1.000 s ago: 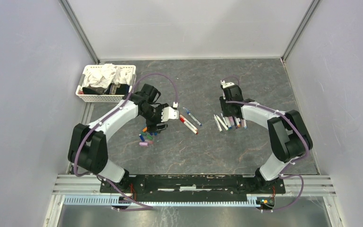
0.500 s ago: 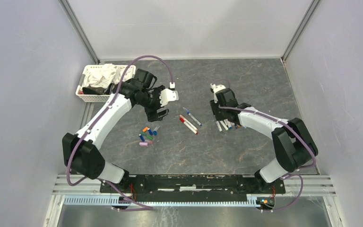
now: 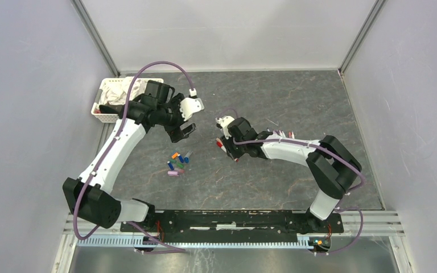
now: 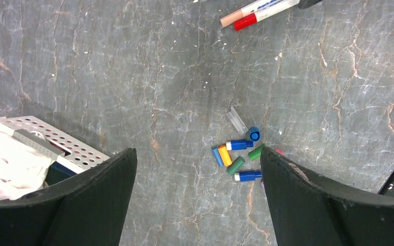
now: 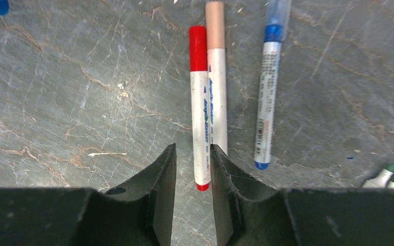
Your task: Open the pen caps
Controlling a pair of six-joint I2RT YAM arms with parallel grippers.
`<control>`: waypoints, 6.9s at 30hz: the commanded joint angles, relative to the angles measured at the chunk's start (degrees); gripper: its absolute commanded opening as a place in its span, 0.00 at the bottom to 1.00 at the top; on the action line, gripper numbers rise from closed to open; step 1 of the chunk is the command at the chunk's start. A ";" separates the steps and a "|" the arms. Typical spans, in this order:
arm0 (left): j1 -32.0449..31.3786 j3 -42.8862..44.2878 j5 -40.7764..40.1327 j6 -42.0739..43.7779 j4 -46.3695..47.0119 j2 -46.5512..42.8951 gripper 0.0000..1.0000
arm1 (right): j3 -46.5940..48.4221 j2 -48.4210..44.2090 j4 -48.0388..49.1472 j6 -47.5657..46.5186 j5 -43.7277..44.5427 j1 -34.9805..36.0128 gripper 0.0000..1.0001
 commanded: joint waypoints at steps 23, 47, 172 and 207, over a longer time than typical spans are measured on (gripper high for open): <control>0.34 1.54 5.16 1.60 -5.57 -1.11 0.93 | 2.01 8.50 -1.15 -2.18 3.27 3.81 0.35; -3.51 -13.82 10.87 27.13 -9.39 -5.60 0.84 | 11.25 2.97 -4.99 -2.01 -49.84 -0.39 0.00; 6.74 -4.67 -2.16 -9.59 0.59 -2.33 1.00 | 6.93 7.15 1.74 -6.59 0.06 -1.27 0.47; 6.65 -15.98 14.20 7.06 1.28 -8.96 1.00 | 6.40 3.19 -0.33 -6.12 -13.55 -1.31 0.00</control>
